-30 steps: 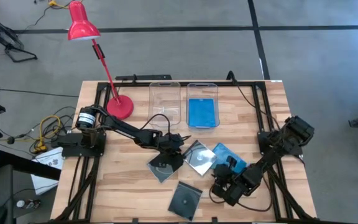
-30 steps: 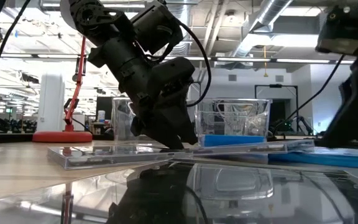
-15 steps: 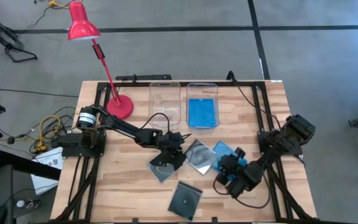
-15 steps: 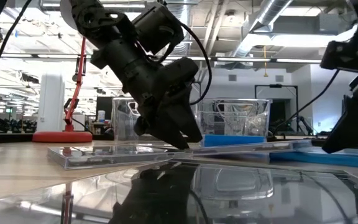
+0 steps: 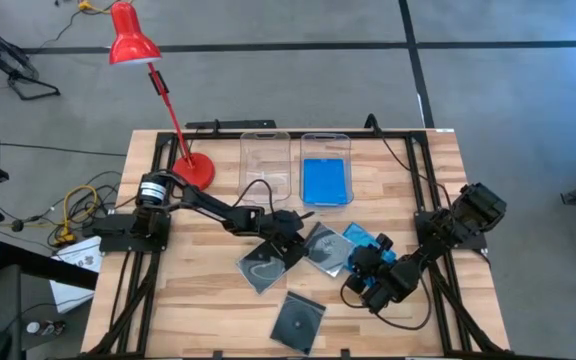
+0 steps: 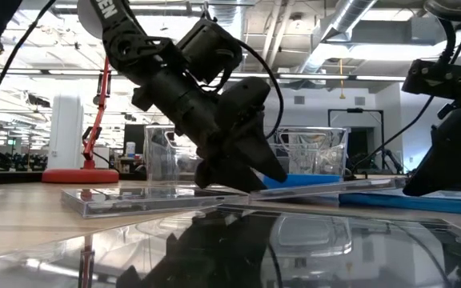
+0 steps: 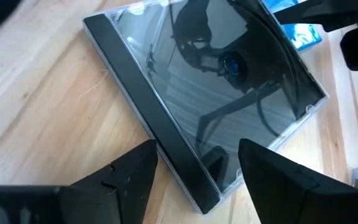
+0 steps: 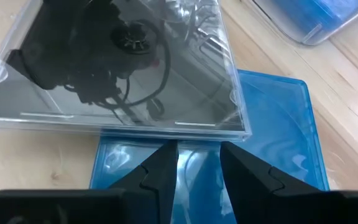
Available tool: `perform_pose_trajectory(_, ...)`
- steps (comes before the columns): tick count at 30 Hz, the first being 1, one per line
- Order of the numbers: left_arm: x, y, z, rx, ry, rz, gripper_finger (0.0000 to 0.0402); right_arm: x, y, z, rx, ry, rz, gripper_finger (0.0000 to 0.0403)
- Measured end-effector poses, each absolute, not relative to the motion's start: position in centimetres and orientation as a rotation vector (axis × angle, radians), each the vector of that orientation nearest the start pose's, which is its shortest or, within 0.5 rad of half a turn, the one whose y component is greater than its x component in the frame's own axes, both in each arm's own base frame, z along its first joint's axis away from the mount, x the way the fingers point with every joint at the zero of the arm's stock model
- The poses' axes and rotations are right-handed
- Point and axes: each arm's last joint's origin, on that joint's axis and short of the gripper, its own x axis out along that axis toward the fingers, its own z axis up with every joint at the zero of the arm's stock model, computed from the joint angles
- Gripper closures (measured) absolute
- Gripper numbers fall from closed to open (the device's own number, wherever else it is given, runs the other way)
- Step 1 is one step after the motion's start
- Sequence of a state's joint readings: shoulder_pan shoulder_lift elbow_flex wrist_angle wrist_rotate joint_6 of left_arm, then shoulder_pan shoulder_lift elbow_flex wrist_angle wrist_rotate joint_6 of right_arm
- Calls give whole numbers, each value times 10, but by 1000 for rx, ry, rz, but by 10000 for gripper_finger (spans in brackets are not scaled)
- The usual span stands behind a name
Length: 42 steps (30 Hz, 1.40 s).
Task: Pick & place jewel cases by type
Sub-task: Put the top right black cd case into the left transparent bin
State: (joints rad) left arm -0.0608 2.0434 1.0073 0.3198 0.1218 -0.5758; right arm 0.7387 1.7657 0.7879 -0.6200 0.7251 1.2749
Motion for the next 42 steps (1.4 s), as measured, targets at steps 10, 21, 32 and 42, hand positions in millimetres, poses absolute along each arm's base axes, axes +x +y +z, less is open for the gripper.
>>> perform_pose_trajectory(10, 391, -29, 97, -602, 729, -38, 175, 210, 162, 103, 57, 889, -587, 285)
perform_pose_trajectory(21, 390, -30, 96, -618, 747, -53, 175, 206, 163, 106, 93, 954, -577, 285)
perform_pose_trajectory(32, 390, -30, 96, -623, 750, -54, 175, 181, 169, 128, 90, 915, -570, 285)
perform_pose_trajectory(42, 390, -30, 96, -640, 752, -49, 175, 185, 160, 113, 85, 1002, -621, 285)
